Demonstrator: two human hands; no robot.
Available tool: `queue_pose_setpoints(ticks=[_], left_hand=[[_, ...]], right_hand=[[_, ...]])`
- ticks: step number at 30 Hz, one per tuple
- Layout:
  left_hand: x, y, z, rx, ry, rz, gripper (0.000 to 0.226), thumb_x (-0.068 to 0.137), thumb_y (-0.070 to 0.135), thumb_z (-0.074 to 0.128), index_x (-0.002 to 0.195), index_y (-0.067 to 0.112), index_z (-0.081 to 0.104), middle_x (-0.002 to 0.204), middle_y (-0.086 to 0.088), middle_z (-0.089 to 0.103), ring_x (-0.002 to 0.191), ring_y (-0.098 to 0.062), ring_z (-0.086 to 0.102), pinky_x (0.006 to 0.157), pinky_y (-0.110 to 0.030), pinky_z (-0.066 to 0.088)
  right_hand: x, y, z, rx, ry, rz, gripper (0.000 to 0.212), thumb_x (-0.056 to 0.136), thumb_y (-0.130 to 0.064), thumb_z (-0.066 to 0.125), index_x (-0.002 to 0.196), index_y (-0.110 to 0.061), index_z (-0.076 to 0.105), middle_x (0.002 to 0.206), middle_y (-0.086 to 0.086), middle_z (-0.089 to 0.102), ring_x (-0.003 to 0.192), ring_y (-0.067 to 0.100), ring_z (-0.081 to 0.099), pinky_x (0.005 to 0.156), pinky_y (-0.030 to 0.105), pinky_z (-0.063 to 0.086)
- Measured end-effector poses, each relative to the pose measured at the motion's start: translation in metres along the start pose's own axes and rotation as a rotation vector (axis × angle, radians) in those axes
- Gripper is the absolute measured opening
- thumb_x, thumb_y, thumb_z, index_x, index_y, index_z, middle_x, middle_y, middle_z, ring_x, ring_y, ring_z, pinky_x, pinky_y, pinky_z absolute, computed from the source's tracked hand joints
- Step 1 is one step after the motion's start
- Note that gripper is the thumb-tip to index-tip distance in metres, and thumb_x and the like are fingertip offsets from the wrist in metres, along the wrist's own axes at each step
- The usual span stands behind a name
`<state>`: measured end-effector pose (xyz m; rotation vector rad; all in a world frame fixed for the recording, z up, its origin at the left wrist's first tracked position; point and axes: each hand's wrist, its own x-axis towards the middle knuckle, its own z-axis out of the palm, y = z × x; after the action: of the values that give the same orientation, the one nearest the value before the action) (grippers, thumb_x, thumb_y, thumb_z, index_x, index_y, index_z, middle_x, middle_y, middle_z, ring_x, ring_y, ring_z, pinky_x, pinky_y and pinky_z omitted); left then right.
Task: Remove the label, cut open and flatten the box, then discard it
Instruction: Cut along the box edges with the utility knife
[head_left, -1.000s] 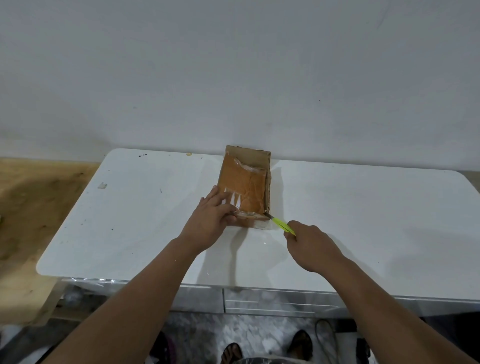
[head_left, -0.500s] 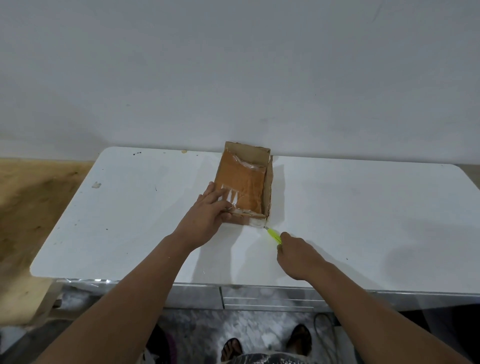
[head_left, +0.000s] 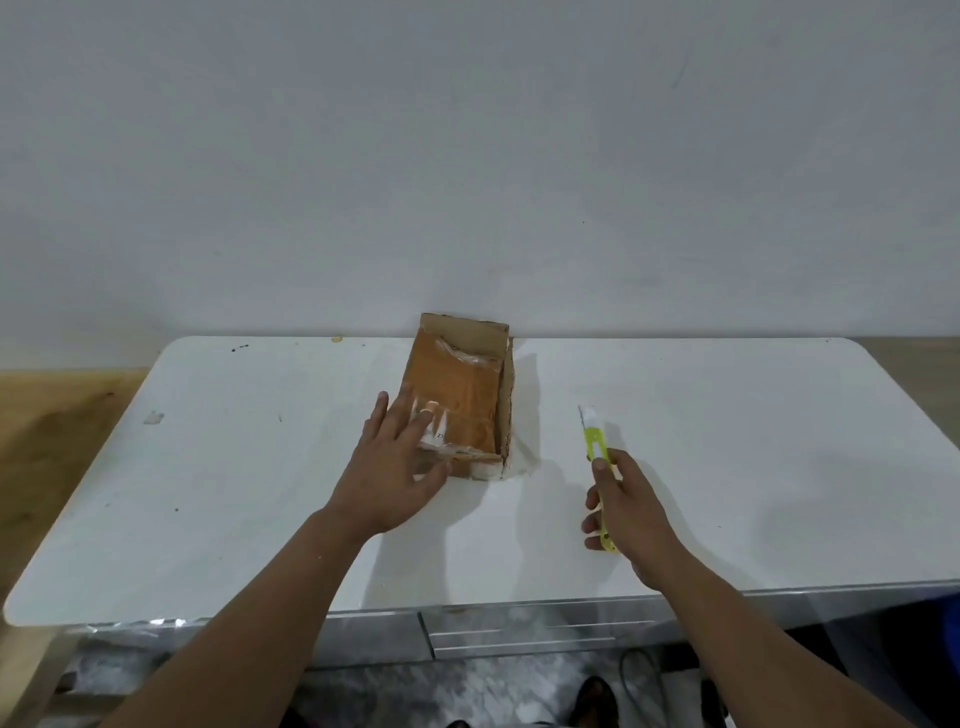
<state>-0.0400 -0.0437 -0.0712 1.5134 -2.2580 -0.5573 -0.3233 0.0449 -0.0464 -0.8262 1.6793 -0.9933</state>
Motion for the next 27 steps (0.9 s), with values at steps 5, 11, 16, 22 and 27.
queue_pose_setpoints(ticks=[5,11,16,22,27], left_hand=[[0.000,0.034,0.007,0.067,0.059,-0.199,0.110,0.069,0.088,0.036,0.156,0.023,0.017,0.166,-0.004,-0.005,0.152,-0.029,-0.009,0.122,-0.052,0.008],[0.003,0.056,0.019,0.125,0.045,-0.353,0.119,0.067,0.092,0.042,0.154,0.015,0.017,0.164,-0.017,-0.009,0.151,-0.035,-0.010,0.122,-0.052,0.001],[0.000,0.047,0.022,0.174,0.037,-0.322,0.118,0.069,0.092,0.037,0.155,0.015,0.012,0.165,-0.015,-0.010,0.151,-0.034,-0.010,0.122,-0.052,0.001],[-0.002,0.045,0.024,0.185,0.039,-0.298,0.119,0.065,0.093,0.021,0.156,0.015,0.013,0.165,-0.015,-0.010,0.151,-0.034,-0.009,0.121,-0.053,0.002],[-0.003,0.044,0.023,0.207,0.014,-0.295,0.111,0.075,0.088,0.035,0.157,0.016,0.011,0.165,-0.012,-0.013,0.151,-0.033,-0.012,0.122,-0.052,0.000]], right_hand=[[0.022,-0.009,-0.005,0.182,0.065,0.140,0.025,0.102,-0.038,0.041,0.113,-0.022,0.057,0.069,0.004,0.043,0.049,0.016,0.032,0.045,0.023,0.031],[0.038,-0.024,-0.011,0.204,0.091,0.142,0.026,0.101,-0.024,0.038,0.115,-0.010,0.055,0.067,0.004,0.042,0.048,0.016,0.031,0.044,0.023,0.029],[0.041,-0.027,-0.015,0.263,0.065,0.145,0.023,0.097,-0.012,0.033,0.110,-0.012,0.052,0.072,0.004,0.040,0.051,0.016,0.031,0.046,0.026,0.029],[0.037,-0.018,-0.021,0.379,-0.009,0.171,0.027,0.093,0.005,0.031,0.102,-0.015,0.047,0.078,0.007,0.044,0.051,0.014,0.035,0.049,0.026,0.032],[0.033,-0.012,-0.025,0.436,-0.050,0.184,0.042,0.093,0.007,0.031,0.120,-0.018,0.052,0.088,0.010,0.050,0.055,0.015,0.037,0.050,0.026,0.033]])
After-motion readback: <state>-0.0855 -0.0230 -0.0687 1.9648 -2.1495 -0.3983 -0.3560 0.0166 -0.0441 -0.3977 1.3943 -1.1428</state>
